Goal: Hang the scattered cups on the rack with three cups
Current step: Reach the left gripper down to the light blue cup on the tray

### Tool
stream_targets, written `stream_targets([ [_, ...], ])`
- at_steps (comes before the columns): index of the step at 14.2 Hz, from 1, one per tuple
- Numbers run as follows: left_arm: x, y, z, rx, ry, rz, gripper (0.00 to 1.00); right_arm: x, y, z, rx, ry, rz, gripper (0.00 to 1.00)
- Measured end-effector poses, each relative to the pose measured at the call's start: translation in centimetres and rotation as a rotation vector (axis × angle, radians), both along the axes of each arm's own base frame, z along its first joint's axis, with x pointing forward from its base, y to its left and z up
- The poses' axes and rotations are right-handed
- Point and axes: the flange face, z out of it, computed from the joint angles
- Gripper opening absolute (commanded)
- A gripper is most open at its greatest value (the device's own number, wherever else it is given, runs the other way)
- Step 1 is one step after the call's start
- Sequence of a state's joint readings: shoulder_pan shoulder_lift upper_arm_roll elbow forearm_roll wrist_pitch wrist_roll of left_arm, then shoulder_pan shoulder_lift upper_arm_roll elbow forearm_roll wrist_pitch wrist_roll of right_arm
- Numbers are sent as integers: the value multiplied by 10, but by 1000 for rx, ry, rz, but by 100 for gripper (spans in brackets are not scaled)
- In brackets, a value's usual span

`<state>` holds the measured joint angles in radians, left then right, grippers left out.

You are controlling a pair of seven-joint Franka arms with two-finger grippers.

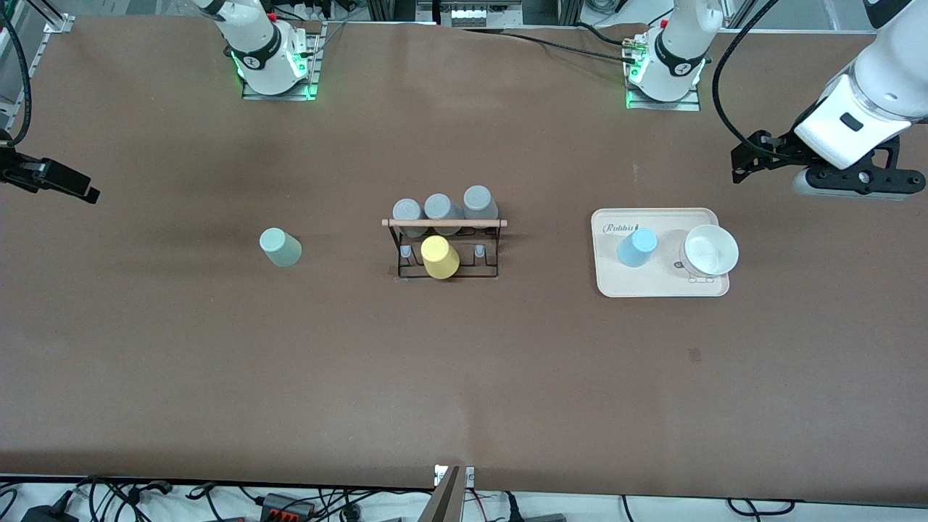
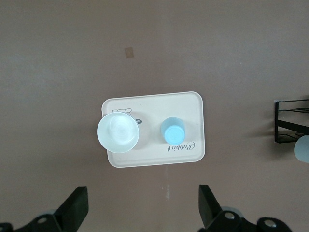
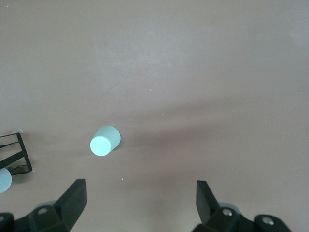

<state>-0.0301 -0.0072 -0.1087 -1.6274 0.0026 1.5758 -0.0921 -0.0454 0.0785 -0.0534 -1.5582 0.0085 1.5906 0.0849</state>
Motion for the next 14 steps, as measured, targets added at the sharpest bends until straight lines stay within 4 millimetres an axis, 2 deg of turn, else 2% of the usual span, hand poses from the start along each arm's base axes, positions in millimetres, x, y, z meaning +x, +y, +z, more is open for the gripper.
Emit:
stream_targets([
  [7, -4, 2, -3, 5, 35, 1, 100, 2, 0, -1, 0, 1, 0, 100],
  [8, -6, -2, -4, 7, 47, -6, 100, 2, 0, -1, 0, 2, 0, 100],
  [10, -12, -20, -11, 14, 93, -40, 100, 1, 0, -3, 1, 13, 0, 100],
  [12, -12, -44, -37, 24, 166, -82, 100, -2, 0, -15, 6, 66, 0, 100],
  [14, 3, -60, -91, 26, 256, -110, 100, -4, 0, -32, 12, 136, -1, 100],
])
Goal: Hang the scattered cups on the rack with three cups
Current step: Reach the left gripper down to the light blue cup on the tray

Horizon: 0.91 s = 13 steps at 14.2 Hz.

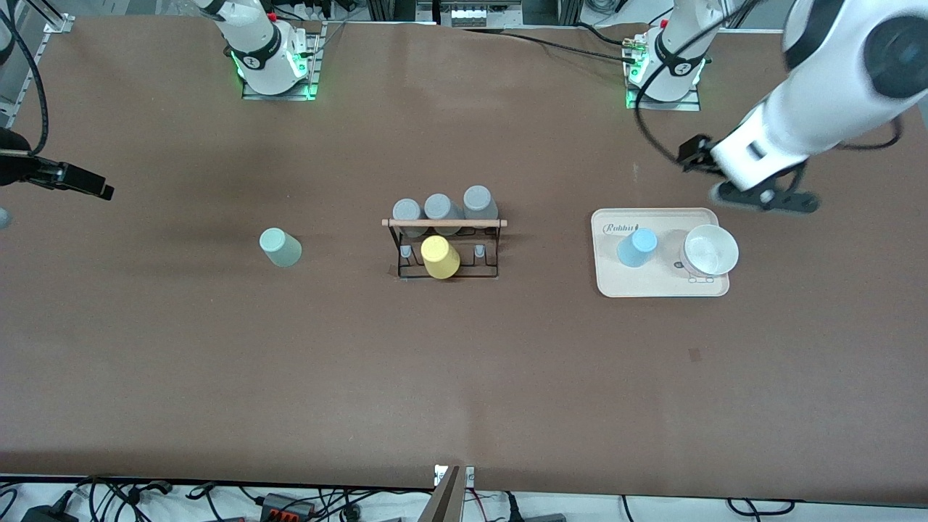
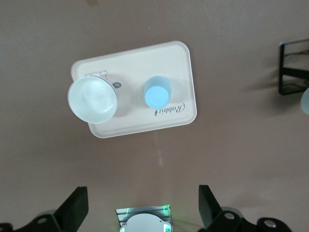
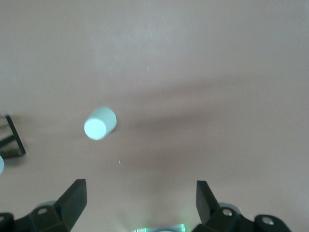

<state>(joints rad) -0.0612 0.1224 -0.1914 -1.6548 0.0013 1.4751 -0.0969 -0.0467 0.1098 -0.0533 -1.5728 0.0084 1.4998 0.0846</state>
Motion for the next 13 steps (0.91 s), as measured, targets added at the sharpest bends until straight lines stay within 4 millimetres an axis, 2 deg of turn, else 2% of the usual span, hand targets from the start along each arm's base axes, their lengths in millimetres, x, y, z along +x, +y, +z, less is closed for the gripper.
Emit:
stream_targets([
  [3, 31, -22, -89, -28, 13, -17, 100, -3, 2, -21, 7, 70, 3, 100],
  [6, 37, -19, -150, -7, -11, -28, 100, -8, 12, -32, 11, 115, 21, 100],
  [9, 29, -8, -196, 10, -84, -43, 100, -13, 23, -45, 14, 149, 40, 100],
  [13, -2, 2, -250, -8, -154, -4, 100, -18, 28, -52, 16, 166, 49, 100],
])
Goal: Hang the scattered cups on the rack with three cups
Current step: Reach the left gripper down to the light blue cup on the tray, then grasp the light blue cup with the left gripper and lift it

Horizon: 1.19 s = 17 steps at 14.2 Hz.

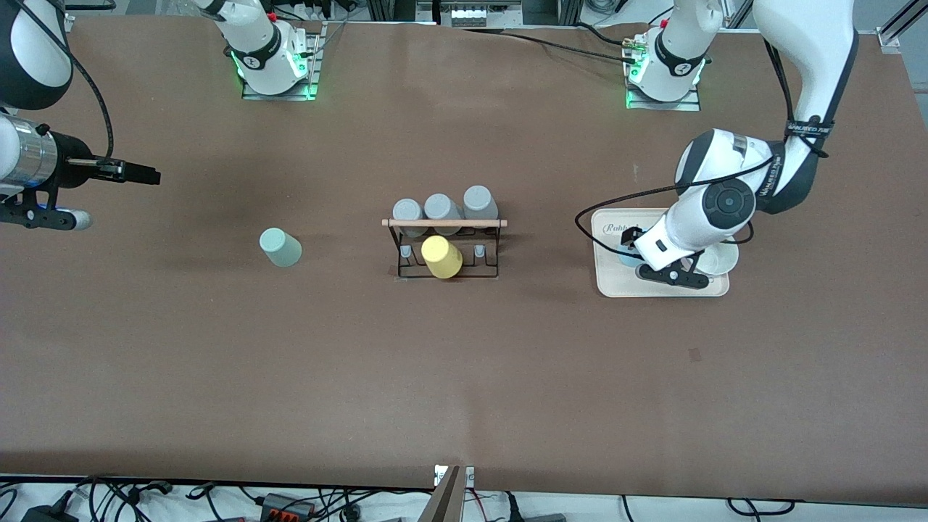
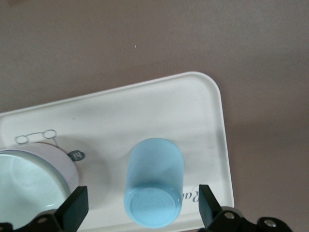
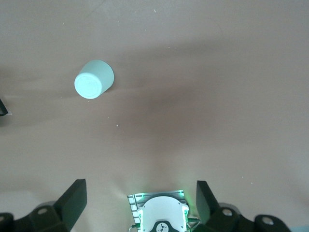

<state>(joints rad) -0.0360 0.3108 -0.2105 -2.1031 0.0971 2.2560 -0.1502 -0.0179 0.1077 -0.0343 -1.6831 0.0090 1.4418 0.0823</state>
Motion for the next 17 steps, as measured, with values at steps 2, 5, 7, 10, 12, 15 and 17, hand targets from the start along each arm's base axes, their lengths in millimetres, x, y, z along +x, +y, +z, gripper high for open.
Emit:
stream_targets([
  [2, -15, -2, -16, 0, -8, 32, 100, -1, 6, -2, 0, -14, 11, 100],
  [5, -21, -8, -21, -2, -22, 50, 100, -17, 8, -11, -1, -94, 14, 100],
  [7, -22, -8, -23, -5, -28, 52, 100, -34, 9, -15, -1, -118, 14, 100],
  [10, -26, -6, -28, -4, -22, 56, 100, -43, 9, -14, 0, -130, 13, 100],
  [12, -29, -3, -33, -2, -13, 58, 100, -43, 9, -15, 0, -130, 13, 100],
  [15, -31, -2, -38, -7, -20, 60, 75, -43, 9, -16, 0, -130, 13, 100],
  [17, -31, -2, -42, -10, -21, 61, 44, -43, 10, -16, 0, -129, 15, 100],
])
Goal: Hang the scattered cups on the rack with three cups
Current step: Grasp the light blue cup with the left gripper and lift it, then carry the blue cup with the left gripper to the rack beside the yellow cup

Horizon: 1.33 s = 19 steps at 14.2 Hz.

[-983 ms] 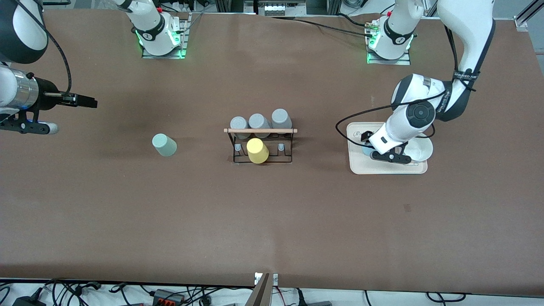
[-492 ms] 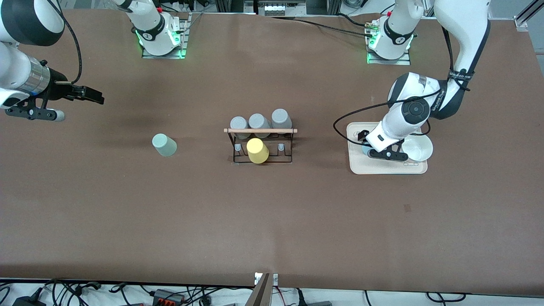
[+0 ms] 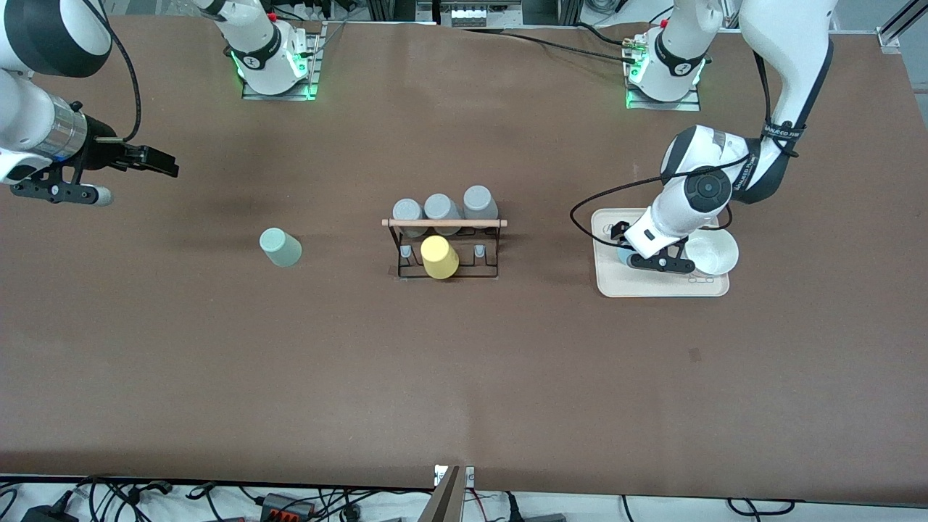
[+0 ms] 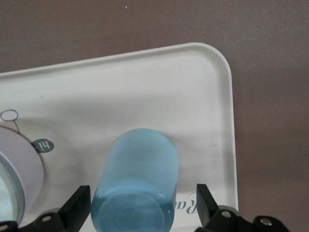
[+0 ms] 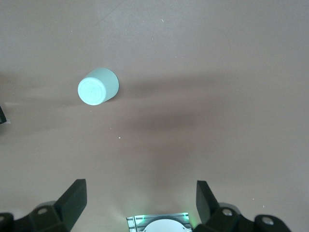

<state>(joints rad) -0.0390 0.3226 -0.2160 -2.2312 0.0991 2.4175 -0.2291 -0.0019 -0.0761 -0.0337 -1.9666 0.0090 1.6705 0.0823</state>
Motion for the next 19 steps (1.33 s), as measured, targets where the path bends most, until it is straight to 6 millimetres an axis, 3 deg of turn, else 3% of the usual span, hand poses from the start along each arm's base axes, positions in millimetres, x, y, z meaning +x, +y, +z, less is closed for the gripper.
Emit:
stream_targets([
  [2, -1, 0, -2, 0, 4, 0, 23, 0, 3, -3, 0, 2, 5, 100],
  [3, -1, 0, -1, 0, 2, 0, 17, 0, 4, -5, 0, -2, 7, 100],
  [6, 0, -1, 6, 11, 22, -3, 14, 0, 8, -10, 0, -16, 16, 100],
  [8, 8, -8, 28, 23, 37, -12, 12, -2, 10, -10, 0, -20, 20, 100],
  [10, 22, -34, 74, 34, 51, -36, 11, -3, 14, -9, 0, -23, 27, 100],
  [14, 41, -119, 183, 62, 72, -16, 10, -3, 18, -8, 0, -24, 35, 100],
  [17, 51, -173, 214, 36, 25, 51, 10, -6, 18, -11, 0, -22, 36, 100],
  [19, 62, -187, 226, 8, -4, 83, 10, -6, 19, -13, 0, -28, 39, 100],
])
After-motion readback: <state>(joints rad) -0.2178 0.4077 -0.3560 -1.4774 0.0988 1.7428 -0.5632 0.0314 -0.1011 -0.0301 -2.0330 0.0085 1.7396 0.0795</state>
